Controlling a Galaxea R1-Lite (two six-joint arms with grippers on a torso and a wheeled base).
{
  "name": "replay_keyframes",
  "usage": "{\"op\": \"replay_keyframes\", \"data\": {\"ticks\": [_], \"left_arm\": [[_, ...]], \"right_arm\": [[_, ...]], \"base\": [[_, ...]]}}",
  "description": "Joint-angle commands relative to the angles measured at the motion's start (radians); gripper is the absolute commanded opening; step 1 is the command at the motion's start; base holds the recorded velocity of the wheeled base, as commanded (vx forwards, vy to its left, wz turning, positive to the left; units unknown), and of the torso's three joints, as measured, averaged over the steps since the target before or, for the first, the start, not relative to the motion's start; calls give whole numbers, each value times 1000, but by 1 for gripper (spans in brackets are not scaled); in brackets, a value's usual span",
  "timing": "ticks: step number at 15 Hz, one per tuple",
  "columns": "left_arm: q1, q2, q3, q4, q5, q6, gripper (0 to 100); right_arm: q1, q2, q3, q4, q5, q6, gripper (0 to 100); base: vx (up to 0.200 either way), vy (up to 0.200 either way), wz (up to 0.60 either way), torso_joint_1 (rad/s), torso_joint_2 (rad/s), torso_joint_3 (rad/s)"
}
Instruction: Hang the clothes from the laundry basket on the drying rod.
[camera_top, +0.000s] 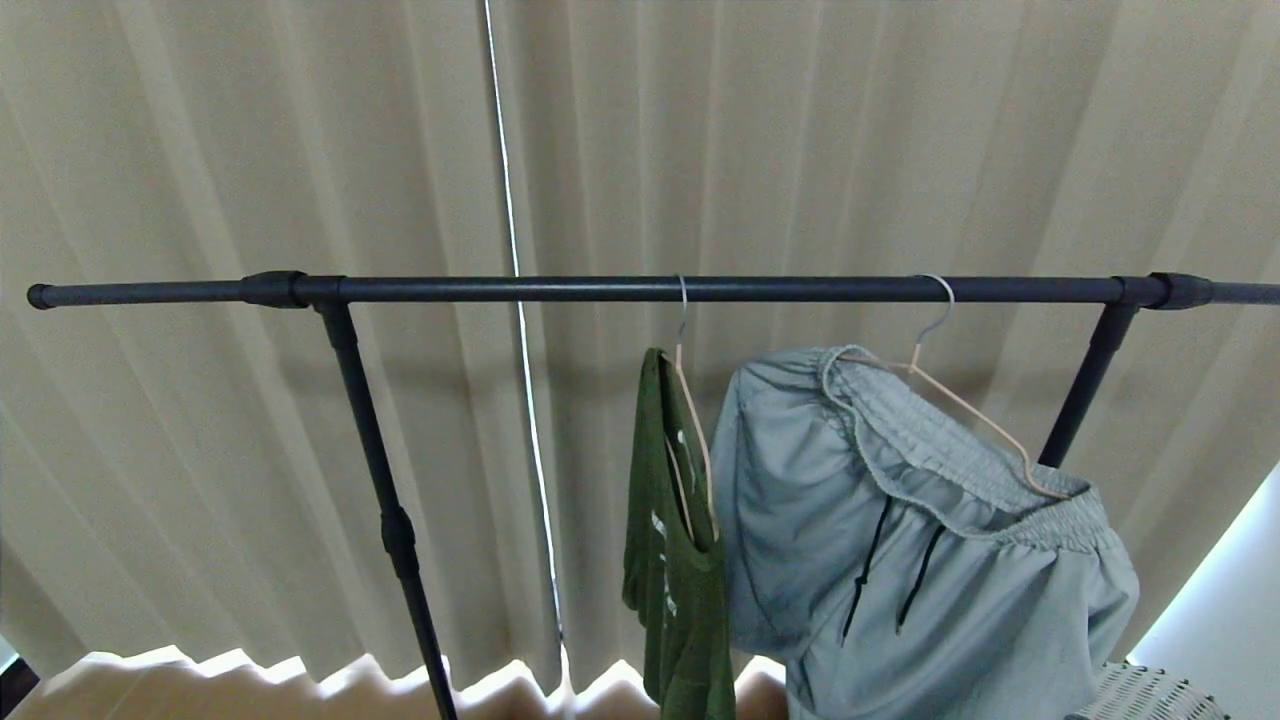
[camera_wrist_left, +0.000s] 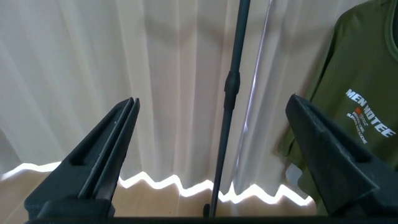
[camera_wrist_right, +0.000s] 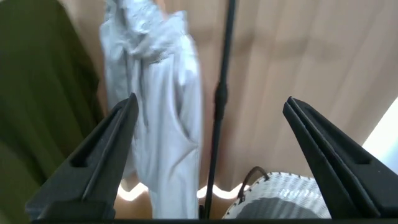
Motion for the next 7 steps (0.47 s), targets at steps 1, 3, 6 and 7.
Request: {"op": "replay_keyframes", "data": {"ticks": [1,3,6,7], "left_arm": [[0,-1,0,0,0,0,100],[0,-1,0,-2,0,0,100],[0,-1,0,0,0,0,100],[0,-1,0,0,0,0,100]], "right_arm": [[0,-2,1,-1,-2,4,100],[0,-2,1,-1,-2,4,100],[0,-2,1,1,-2,1,100],[0,-2,1,1,-2,1,100]], "base": [[0,0,0,0,0,0],[0,0,0,0,0,0],[0,0,0,0,0,0],[0,0,0,0,0,0]]}}
